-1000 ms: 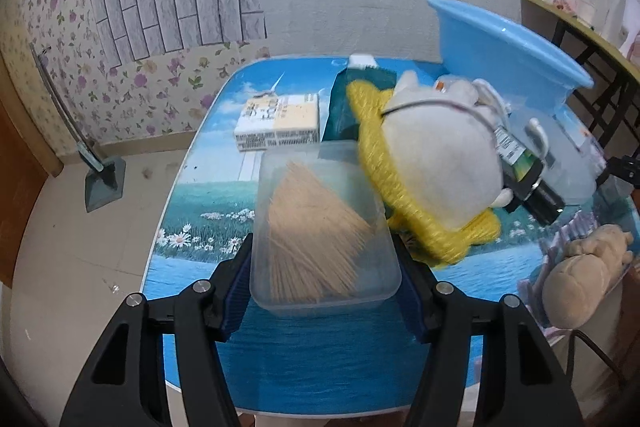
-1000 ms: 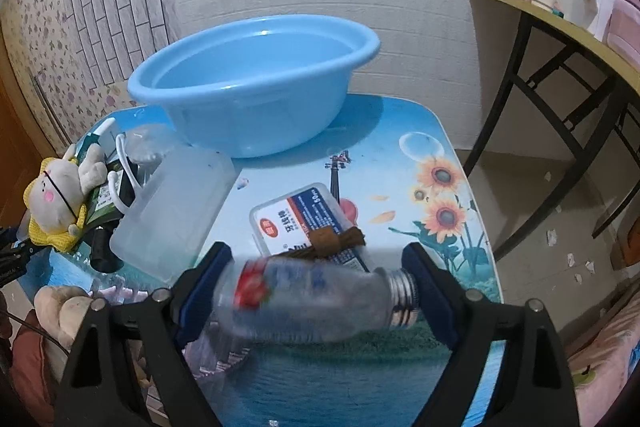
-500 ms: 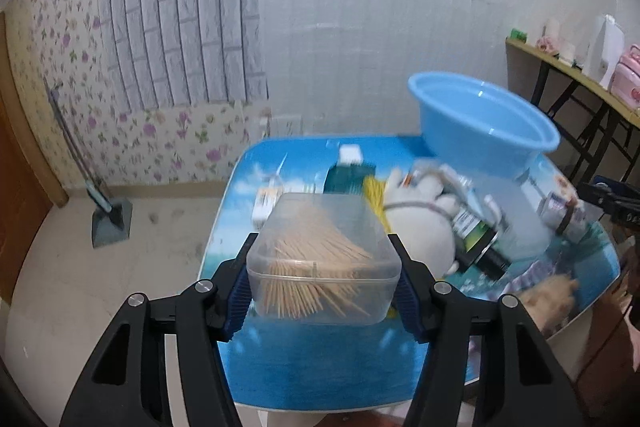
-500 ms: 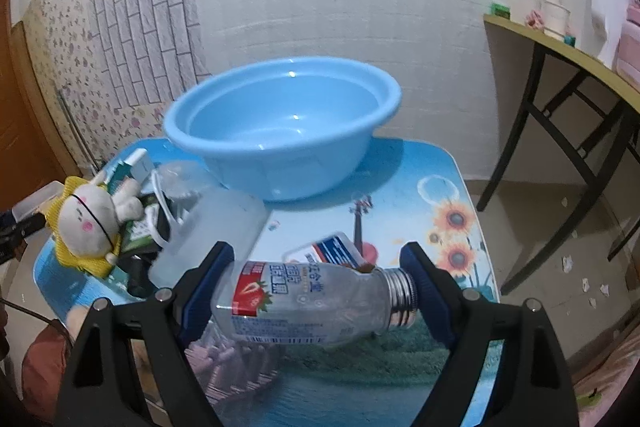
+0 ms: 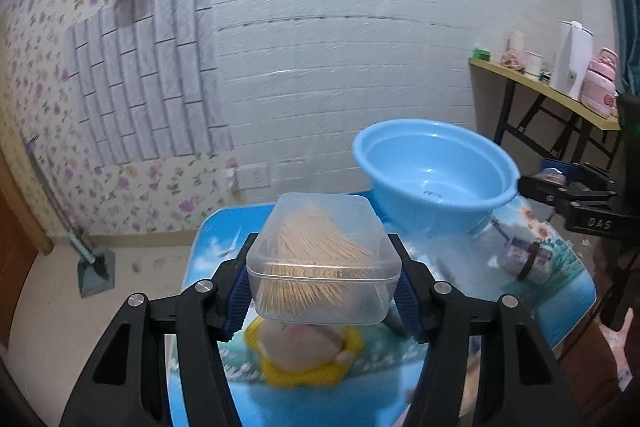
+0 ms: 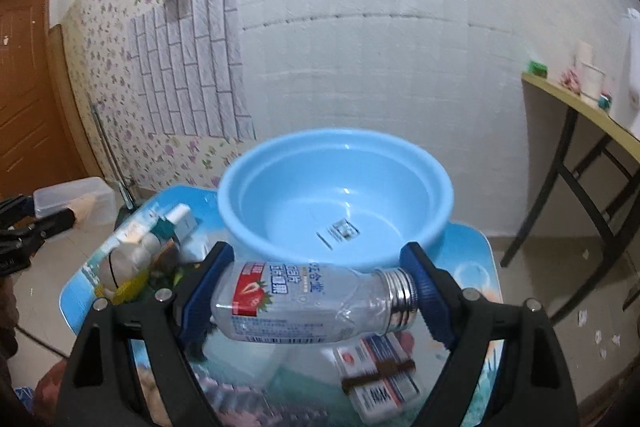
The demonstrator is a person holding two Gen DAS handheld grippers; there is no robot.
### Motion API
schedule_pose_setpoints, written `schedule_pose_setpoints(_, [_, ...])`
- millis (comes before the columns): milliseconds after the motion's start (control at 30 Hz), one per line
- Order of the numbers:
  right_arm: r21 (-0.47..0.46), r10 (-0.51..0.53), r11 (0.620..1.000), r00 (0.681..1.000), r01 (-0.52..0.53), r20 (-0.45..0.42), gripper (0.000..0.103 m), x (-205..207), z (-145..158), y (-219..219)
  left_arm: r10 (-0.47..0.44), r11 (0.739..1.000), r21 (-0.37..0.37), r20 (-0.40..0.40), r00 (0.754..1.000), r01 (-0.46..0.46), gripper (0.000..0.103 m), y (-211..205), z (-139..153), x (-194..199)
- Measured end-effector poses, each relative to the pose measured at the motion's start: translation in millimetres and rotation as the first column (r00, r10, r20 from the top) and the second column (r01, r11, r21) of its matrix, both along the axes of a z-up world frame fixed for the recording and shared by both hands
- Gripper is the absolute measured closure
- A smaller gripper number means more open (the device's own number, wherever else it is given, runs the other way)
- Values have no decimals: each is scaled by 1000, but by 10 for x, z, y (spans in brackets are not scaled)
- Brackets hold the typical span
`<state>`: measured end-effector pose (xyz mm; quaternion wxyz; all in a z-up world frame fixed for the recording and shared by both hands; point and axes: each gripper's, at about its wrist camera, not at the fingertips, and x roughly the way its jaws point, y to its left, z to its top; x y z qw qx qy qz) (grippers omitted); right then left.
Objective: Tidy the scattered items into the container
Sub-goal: 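Lower both held items into the blue basin and open both tools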
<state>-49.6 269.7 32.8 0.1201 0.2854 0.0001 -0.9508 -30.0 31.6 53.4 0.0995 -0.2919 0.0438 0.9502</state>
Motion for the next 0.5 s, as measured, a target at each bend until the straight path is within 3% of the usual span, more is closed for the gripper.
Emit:
schedule_pose_setpoints(200, [-15,18,1000,1000,-18,-22,17,-209,44,-22,-81,997,-14,-9,997,81,43,432,76,-313])
schedule_pose_setpoints(500, [-37,10,999,1000,-9,4,17,-532,-81,144,-165,986,-29,44,985,166,43,977,-26,-772])
